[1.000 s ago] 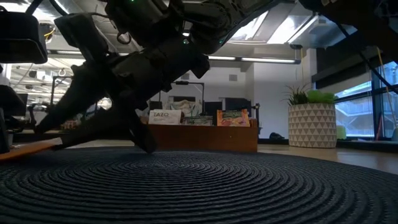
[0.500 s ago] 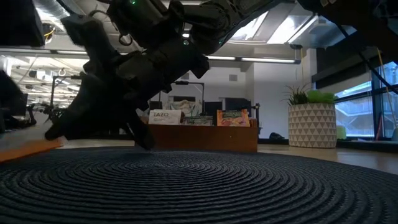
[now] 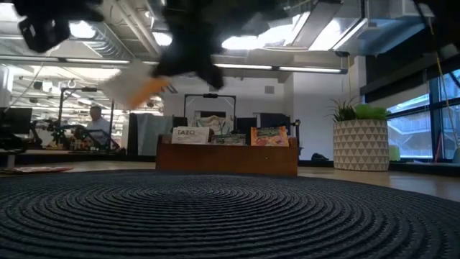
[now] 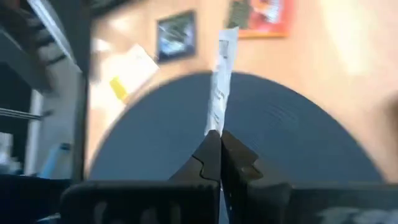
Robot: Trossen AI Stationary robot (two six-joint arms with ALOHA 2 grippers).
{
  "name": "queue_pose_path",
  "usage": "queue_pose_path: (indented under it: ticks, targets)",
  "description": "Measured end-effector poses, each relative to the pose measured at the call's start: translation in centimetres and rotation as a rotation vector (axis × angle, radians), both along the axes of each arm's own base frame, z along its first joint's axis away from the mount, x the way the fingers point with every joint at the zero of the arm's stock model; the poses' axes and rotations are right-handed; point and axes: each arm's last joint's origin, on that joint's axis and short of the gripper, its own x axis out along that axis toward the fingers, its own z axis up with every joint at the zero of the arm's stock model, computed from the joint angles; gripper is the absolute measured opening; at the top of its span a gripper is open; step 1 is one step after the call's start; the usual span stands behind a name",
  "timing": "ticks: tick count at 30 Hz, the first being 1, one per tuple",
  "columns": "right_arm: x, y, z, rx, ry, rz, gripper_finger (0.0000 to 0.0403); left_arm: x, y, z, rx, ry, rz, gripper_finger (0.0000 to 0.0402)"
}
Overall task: Pick & Place Tea
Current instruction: Put the white tea bag into the left of the wooden organizer
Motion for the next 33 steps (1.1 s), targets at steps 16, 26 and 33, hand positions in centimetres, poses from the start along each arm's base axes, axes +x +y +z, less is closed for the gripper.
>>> queue_pose_path:
  ticks: [16, 26, 33]
  targets:
    - [-12.2, 2.2, 5.6, -0.196, -0.302, -0.075, 0.0001, 2.2, 3.6, 2.1, 0.044, -0.043, -0.034, 0.0133]
    - [-12.1, 2.8, 5.1, -0.127, -0.254, 0.022, 0.0003, 4.0, 5.4, 3.1, -0.016, -0.102, -0.229, 0.0168]
    - [-12.3, 3.3, 4.4, -0.075, -0.197, 0.094, 0.0005, 4.0, 5.8, 2.8, 0.177, -0.061, -0.205, 0.0155]
